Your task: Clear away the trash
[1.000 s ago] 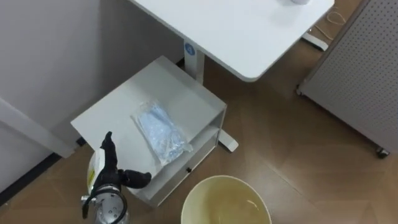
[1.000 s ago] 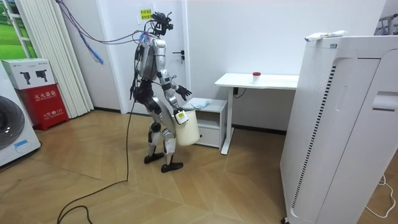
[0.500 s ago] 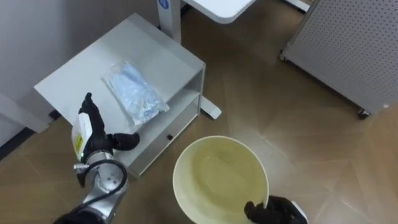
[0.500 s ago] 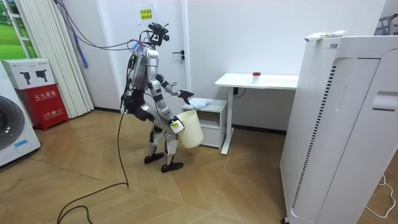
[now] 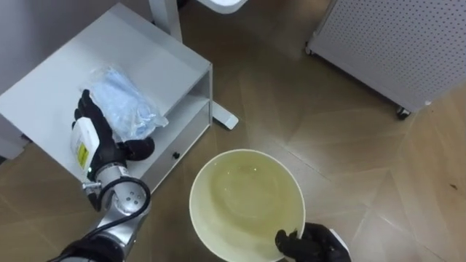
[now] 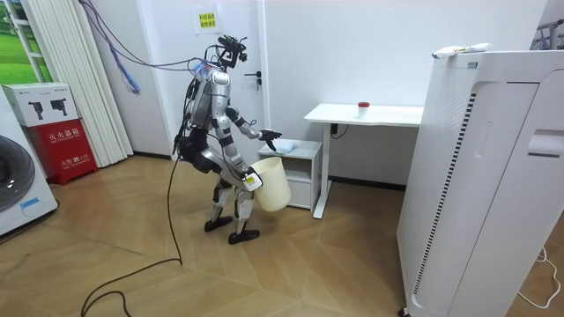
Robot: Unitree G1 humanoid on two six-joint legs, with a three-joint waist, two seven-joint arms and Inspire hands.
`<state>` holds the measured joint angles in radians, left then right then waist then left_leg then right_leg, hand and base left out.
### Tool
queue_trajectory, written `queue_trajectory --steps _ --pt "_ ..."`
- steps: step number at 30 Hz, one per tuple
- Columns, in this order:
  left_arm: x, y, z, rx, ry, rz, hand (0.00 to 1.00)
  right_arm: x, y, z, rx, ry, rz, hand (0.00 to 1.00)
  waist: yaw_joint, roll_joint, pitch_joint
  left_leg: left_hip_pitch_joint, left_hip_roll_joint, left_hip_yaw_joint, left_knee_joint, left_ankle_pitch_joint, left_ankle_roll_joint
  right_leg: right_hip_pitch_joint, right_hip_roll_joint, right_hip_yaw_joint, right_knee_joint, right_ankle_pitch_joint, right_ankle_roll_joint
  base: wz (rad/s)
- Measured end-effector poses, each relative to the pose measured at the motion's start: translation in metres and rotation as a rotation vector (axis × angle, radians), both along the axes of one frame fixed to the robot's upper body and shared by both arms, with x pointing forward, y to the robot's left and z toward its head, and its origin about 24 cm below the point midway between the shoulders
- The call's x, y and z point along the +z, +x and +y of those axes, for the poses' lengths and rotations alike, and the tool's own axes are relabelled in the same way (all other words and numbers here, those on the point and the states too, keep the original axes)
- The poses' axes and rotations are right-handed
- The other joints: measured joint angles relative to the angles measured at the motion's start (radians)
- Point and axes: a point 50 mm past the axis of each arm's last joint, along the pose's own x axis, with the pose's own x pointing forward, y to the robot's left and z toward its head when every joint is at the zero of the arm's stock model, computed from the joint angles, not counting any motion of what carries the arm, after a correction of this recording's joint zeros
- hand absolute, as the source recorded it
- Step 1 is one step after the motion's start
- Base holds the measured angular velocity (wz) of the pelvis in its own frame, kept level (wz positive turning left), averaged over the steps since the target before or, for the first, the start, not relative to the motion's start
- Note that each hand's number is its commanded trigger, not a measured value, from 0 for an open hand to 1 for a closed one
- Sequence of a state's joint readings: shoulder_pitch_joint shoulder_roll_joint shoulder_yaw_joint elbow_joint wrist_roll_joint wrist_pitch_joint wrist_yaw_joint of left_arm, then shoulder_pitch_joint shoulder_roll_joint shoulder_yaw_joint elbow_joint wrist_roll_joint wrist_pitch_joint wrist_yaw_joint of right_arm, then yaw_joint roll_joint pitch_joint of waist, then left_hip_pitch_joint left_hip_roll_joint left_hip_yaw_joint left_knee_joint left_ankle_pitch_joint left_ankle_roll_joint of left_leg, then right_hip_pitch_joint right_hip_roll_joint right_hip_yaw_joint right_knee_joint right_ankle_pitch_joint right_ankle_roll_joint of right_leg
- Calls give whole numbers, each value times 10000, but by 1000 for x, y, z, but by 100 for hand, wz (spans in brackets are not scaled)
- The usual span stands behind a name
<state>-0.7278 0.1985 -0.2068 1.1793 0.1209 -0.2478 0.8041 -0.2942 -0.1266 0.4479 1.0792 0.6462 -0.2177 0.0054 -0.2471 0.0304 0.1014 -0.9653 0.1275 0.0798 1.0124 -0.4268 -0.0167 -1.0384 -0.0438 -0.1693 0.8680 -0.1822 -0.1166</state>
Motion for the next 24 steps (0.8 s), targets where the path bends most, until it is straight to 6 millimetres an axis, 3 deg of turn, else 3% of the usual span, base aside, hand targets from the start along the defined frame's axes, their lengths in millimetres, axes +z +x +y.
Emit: queue_trajectory --steps 9,15,16,17,18,19,20,24 --pt "-2 0 -2 -732 1835 420 0 1 1 1 -50 156 8 100 -9 0 0 -90 7 -18 7 -51 0 -74 7 -14 4 -60 9 0" --pt "-4 -1 3 -1178 4000 1075 0 3 4 -1 -95 495 -21 100 -167 29 17 -345 3 -57 10 -43 21 -319 -80 -80 13 -59 10 2" --pt "-4 -1 4 -1190 4255 1231 16 3 4 -1 -145 599 -23 100 -204 72 43 -396 -4 -70 10 -24 56 -351 -104 -106 10 -59 10 3" --pt "-4 0 3 -1221 4377 1313 40 4 5 -2 -197 663 -30 100 -201 87 52 -421 -5 -58 11 -23 59 -381 -112 -105 17 -60 12 0" --pt "-3 2 4 -1266 4562 1475 55 6 6 -4 -278 802 -52 100 -200 123 73 -499 -8 -8 17 -12 80 -479 -146 -103 45 -65 20 0" --pt "-3 3 3 -1326 4687 1592 87 8 8 -7 -297 884 -111 100 -203 189 113 -576 -16 -5 29 -12 90 -553 -155 -105 52 -66 23 0" --pt "-3 3 3 -1387 4764 1673 100 9 8 -8 -321 912 -129 100 -202 205 122 -616 -18 1 30 -11 91 -601 -159 -104 58 -66 24 0" --pt "-5 4 3 -1604 4964 2053 100 10 9 -11 -298 1005 -117 100 -177 236 140 -755 -14 -1 -24 -11 88 -737 -141 -135 23 -79 4 0"
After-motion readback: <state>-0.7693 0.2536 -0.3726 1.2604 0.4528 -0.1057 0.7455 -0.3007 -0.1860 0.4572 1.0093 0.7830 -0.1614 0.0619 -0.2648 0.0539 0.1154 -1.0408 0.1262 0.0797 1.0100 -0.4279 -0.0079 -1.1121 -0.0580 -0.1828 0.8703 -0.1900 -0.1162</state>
